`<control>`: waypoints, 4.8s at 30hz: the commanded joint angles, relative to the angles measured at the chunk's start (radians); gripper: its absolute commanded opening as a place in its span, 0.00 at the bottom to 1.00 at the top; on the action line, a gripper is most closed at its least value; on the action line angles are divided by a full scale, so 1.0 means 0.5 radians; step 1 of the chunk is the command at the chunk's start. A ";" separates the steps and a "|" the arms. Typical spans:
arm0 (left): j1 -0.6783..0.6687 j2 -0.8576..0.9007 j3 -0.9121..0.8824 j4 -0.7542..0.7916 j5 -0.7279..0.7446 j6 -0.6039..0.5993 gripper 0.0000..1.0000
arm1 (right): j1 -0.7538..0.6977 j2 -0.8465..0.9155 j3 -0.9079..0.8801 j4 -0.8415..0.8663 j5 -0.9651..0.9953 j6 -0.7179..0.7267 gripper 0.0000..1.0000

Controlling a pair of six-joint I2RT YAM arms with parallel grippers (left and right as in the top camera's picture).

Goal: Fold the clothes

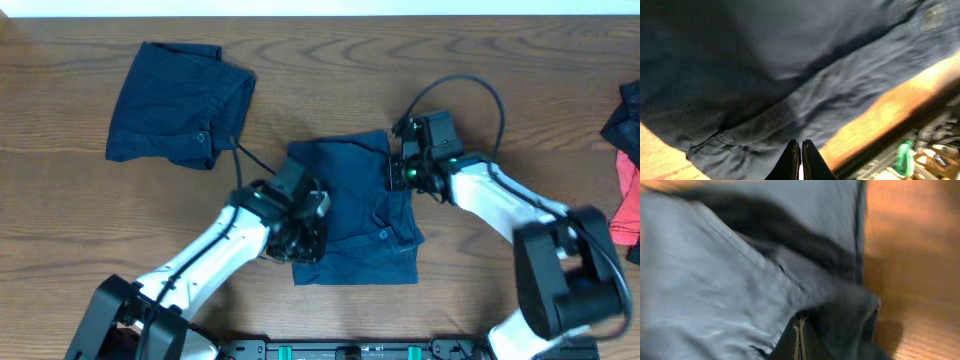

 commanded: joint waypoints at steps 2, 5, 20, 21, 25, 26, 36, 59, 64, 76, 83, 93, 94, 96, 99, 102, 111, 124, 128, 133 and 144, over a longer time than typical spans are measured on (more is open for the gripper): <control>-0.027 0.002 -0.159 0.091 -0.231 -0.139 0.06 | -0.040 0.105 -0.002 -0.163 0.318 0.242 0.01; -0.023 0.006 -0.250 0.193 -0.237 -0.152 0.08 | -0.118 0.083 -0.002 -0.362 0.533 0.394 0.01; 0.629 0.002 -0.138 0.719 -0.189 -0.181 0.12 | -0.484 -0.288 -0.002 -1.068 0.171 0.399 0.01; 0.668 -0.002 -0.098 0.701 -0.070 -0.173 0.17 | -0.484 -0.341 -0.002 -1.022 0.084 0.286 0.01; 0.716 -0.032 0.002 0.614 0.449 -0.092 0.31 | -0.484 -0.642 -0.002 -0.880 -0.082 0.008 0.04; 0.692 -0.038 0.002 0.613 0.542 -0.092 0.31 | -0.484 -0.716 -0.002 -0.866 -0.082 0.005 0.04; -0.010 0.101 -0.020 0.616 0.090 -0.086 0.30 | -0.479 -0.882 -0.002 -0.862 -0.056 0.048 0.01; 0.904 0.618 0.231 0.788 0.482 -0.343 0.42 | -0.460 -0.813 -0.003 -0.859 0.066 0.052 0.01; 0.875 0.618 0.224 0.471 0.484 -0.148 0.65 | -0.371 -0.644 -0.003 -0.852 0.055 0.050 0.01; 0.450 0.620 0.007 0.640 0.408 -0.465 0.87 | -0.217 0.005 -0.003 -0.702 0.069 0.284 0.01; 0.247 0.632 -0.114 0.996 0.204 -0.872 0.91 | -0.205 0.082 -0.003 -0.672 0.069 0.283 0.01; 0.132 0.658 -0.115 1.492 0.208 -0.951 0.49 | -0.205 0.082 -0.003 -0.668 0.069 0.283 0.01; 0.123 0.658 -0.114 1.524 0.230 -0.884 0.35 | -0.205 0.082 -0.003 -0.668 0.069 0.282 0.01; 0.114 0.654 -0.114 1.542 0.281 -0.745 0.13 | -0.205 0.082 -0.003 -0.675 0.067 0.283 0.01; 0.121 0.626 -0.113 1.485 0.311 -0.571 0.06 | -0.212 0.061 -0.002 -0.699 0.044 0.281 0.01; 0.162 0.513 -0.099 1.411 0.369 -0.439 0.06 | -0.242 -0.044 0.002 -0.764 0.023 0.259 0.01; 0.745 -0.168 0.057 1.582 0.834 -0.426 0.06 | -0.339 -0.819 0.002 -0.844 0.024 0.260 0.01; 1.793 -0.005 0.200 2.226 0.827 -0.556 0.06 | -0.338 -1.238 0.002 -0.864 0.024 0.261 0.01; 1.939 0.278 0.203 2.576 0.842 -0.689 0.06 | -0.336 -1.238 0.002 -0.885 0.024 0.260 0.01; 1.975 0.634 0.216 2.972 0.900 -0.803 0.06 | -0.336 -1.238 0.002 -0.923 0.024 0.260 0.01; 2.022 0.916 0.211 2.871 1.057 -0.797 0.07 | -0.336 -1.238 0.002 -0.960 0.024 0.259 0.01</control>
